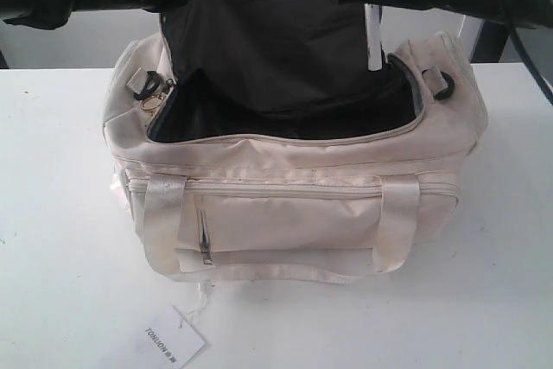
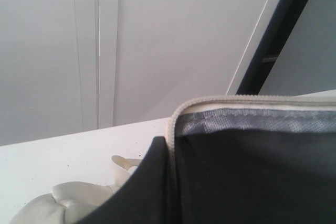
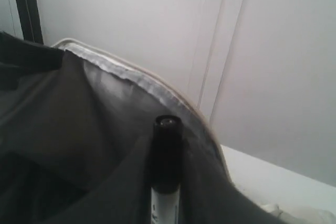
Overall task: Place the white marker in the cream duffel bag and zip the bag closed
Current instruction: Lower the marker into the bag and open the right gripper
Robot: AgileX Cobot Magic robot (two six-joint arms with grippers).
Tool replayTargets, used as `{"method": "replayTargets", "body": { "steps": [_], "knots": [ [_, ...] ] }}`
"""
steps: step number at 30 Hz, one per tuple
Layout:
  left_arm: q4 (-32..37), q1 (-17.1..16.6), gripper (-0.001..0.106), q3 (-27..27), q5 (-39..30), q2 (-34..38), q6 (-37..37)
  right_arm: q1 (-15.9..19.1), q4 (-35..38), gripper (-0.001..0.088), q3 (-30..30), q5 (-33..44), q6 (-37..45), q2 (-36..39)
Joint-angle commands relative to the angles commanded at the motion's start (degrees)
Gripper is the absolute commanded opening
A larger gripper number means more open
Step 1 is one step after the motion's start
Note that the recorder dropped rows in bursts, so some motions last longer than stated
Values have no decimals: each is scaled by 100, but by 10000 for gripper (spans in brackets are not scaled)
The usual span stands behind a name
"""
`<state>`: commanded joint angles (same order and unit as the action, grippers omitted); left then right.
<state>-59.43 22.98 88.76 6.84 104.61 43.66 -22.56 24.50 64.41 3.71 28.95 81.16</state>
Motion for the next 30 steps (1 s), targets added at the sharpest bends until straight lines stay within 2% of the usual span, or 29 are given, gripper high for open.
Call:
{"method": "replayTargets", "body": {
  "steps": [4,11,14,19,21,23,26,27,30],
  "knots": [
    [0,0,0,0,0,0,0,96,0,0,302,643,269,147],
    [0,0,0,0,0,0,0,105,-78,0,900,2407,2203,678],
    [0,0,0,0,0,0,0,105,-225,0,942,2579,2618,821],
    [0,0,0,0,0,0,0,105,-373,0,942,2909,2634,964],
    [0,0,0,0,0,0,0,105,-373,0,942,2968,2507,1006],
    [0,0,0,0,0,0,0,105,-373,0,942,2910,1614,1071],
    [0,0,0,0,0,0,0,105,-373,0,1032,2967,917,1198],
    [0,0,0,0,0,0,0,105,-373,0,1149,3096,497,1324],
    [0,0,0,0,0,0,0,105,-373,0,1472,3511,-52,1627]
  ]
}}
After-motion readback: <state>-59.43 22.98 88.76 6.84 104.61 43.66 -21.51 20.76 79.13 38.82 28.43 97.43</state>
